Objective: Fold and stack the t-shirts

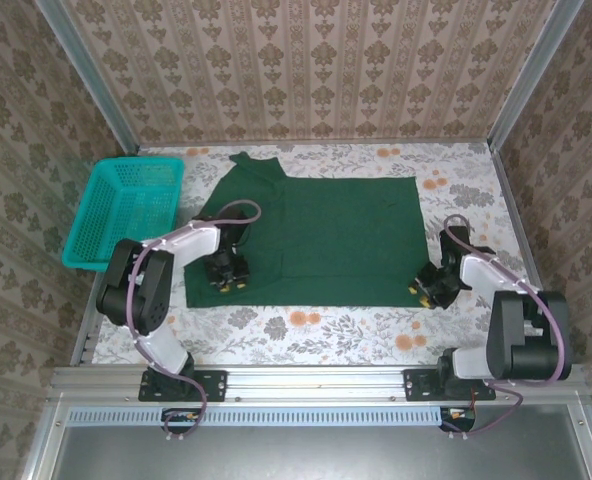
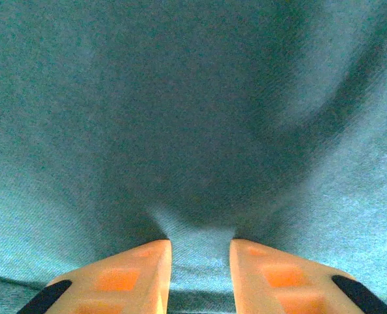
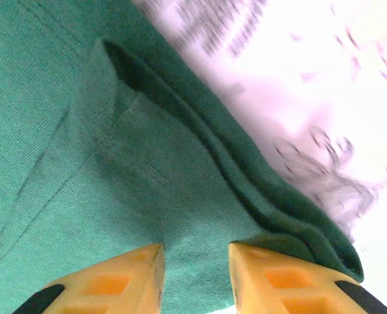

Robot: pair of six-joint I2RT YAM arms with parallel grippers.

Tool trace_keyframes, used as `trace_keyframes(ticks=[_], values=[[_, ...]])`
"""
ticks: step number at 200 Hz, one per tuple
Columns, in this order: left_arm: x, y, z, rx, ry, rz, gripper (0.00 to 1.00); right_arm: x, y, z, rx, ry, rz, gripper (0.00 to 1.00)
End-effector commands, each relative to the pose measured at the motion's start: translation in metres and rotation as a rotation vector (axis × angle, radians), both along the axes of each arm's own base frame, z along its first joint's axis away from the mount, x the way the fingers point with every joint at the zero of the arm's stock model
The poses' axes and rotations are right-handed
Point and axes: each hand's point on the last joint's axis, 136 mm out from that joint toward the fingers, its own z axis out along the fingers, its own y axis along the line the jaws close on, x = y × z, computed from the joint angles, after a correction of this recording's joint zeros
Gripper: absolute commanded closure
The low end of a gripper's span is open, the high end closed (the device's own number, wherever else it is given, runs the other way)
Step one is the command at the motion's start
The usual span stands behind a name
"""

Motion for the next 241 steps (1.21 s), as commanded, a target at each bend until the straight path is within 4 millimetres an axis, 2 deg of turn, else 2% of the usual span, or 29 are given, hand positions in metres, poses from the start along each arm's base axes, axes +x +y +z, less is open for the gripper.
trace_keyframes(ticks=[1,29,53,68,81,105,130,133,148,161,182,208,227,241], values=[[-0.040,0.016,-0.009,0.068,0.115,0.019,0.70,-0.047,0.001,-0.006,0.009,0.151,-0.042,0.64],[-0.058,0.011,-0.006,0.066,0.132,-0.008,0.69,-0.061,0.004,0.001,0.034,0.179,-0.053,0.64],[-0.069,0.005,0.002,0.052,0.156,-0.032,0.69,-0.065,0.002,0.011,0.032,0.168,-0.063,0.62],[-0.068,0.000,0.012,0.040,0.158,-0.042,0.68,-0.060,0.002,0.015,0.032,0.147,-0.068,0.58],[-0.056,-0.004,0.028,0.035,0.135,-0.047,0.67,-0.052,0.001,0.020,0.033,0.122,-0.080,0.55],[-0.006,-0.016,0.073,0.027,0.022,-0.058,0.63,-0.025,0.000,0.044,0.043,0.023,-0.100,0.52],[0.065,-0.030,0.124,0.005,-0.129,-0.028,0.55,0.006,-0.005,0.081,-0.004,-0.101,-0.045,0.48],[0.076,-0.023,0.126,0.008,-0.137,0.001,0.54,0.010,-0.006,0.085,-0.012,-0.115,-0.032,0.48],[0.120,-0.022,0.147,0.008,-0.219,0.040,0.54,0.030,-0.008,0.104,-0.055,-0.207,0.029,0.44],[0.153,-0.020,0.155,0.003,-0.251,0.086,0.52,0.045,-0.006,0.116,-0.070,-0.266,0.083,0.41],[0.200,-0.020,0.158,-0.019,-0.298,0.140,0.48,0.062,-0.001,0.132,-0.099,-0.328,0.199,0.38],[0.250,-0.017,0.149,-0.080,-0.339,0.232,0.44,0.077,0.008,0.135,-0.123,-0.358,0.264,0.36],[0.286,-0.014,0.125,-0.181,-0.349,0.345,0.41,0.090,0.009,0.135,-0.124,-0.372,0.242,0.35],[0.311,-0.011,0.110,-0.247,-0.379,0.406,0.41,0.105,0.003,0.136,-0.155,-0.400,0.202,0.34]])
